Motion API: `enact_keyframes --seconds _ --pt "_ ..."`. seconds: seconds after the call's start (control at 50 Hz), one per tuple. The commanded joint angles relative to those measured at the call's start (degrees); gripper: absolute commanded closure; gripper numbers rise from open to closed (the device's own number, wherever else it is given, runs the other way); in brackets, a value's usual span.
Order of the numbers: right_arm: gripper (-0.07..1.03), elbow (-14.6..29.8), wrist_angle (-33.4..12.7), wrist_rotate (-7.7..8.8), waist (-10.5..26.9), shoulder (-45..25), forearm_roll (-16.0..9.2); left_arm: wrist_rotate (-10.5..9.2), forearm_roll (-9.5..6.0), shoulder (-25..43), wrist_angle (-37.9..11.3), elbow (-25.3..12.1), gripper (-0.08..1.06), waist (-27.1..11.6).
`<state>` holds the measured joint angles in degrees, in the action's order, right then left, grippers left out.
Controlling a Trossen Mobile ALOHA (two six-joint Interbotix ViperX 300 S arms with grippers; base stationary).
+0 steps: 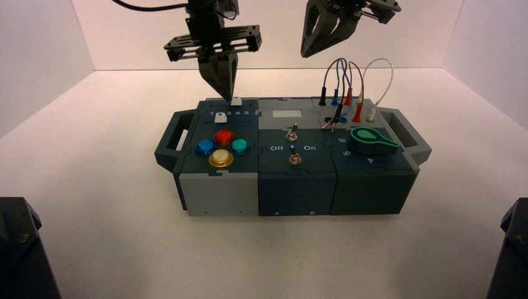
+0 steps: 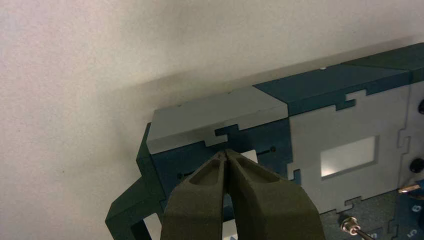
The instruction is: Move the top slider to position 5.
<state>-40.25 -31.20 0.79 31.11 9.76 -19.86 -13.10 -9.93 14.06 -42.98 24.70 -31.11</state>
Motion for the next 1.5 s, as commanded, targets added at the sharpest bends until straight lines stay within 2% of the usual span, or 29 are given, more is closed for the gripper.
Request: enact_keyframes --seconds 0.02,1.08,1.4,1.5 --pt "0.98 0.70 0.18 -0.18 0.18 1.49 -0.26 -0.62 0.09 -0.79 0.09 -0.70 1.01 -0.18" --pt "0.98 0.18 0.26 -0.18 0.18 1.76 -0.26 -0.62 -1.41 0.53 -0.44 -2.55 1.01 -2.99" --pt "0.98 -0.70 0.26 -0.18 0.18 2.64 -0.26 -0.44 -1.41 1.93 -1.41 -4.04 1.01 -3.96" --pt "0.98 -0.88 0.18 -0.18 0.18 2.90 -0.26 -0.26 -0.97 1.76 -1.93 -4.04 1.01 -3.96"
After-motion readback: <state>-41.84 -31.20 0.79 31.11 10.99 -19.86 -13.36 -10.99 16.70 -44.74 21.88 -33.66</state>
